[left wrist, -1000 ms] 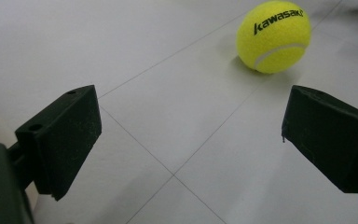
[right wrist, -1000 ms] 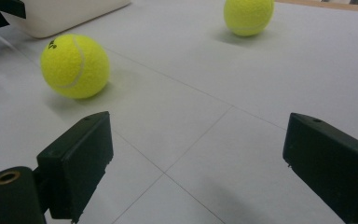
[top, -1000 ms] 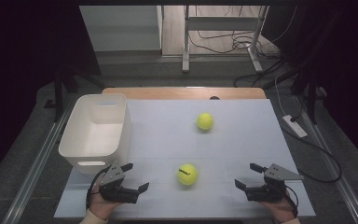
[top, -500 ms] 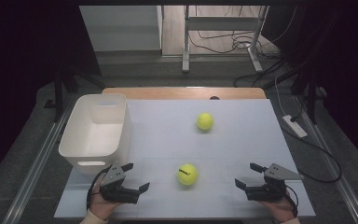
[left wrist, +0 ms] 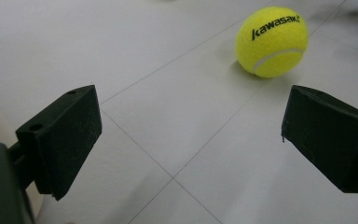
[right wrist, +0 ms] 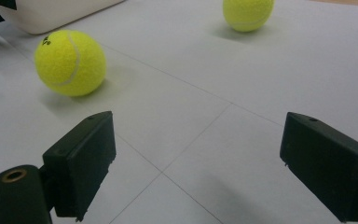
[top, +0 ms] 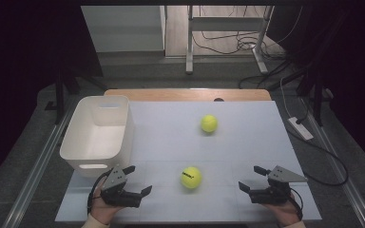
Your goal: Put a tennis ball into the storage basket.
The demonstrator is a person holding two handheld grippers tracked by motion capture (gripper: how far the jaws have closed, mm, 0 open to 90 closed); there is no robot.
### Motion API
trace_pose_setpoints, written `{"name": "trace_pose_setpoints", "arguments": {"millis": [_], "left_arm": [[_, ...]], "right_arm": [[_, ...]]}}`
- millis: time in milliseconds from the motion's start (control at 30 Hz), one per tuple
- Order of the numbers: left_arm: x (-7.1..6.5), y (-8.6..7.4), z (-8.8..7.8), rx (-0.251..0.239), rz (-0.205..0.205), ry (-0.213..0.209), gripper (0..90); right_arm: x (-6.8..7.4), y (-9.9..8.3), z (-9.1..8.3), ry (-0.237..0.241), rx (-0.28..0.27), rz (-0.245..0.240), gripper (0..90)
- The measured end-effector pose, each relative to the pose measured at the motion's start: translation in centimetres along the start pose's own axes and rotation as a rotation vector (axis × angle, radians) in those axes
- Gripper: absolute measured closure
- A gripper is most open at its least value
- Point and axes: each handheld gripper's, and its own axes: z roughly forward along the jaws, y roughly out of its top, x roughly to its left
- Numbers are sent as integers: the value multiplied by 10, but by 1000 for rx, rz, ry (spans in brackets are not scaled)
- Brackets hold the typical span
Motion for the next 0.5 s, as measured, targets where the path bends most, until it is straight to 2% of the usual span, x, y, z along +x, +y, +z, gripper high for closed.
{"name": "trace_pose_setpoints", "arguments": {"millis": [500], "left_arm": [[-3, 11, 0, 9, -46, -11, 55]], "right_arm": [[0, 0, 0, -3, 1, 1, 113]]}}
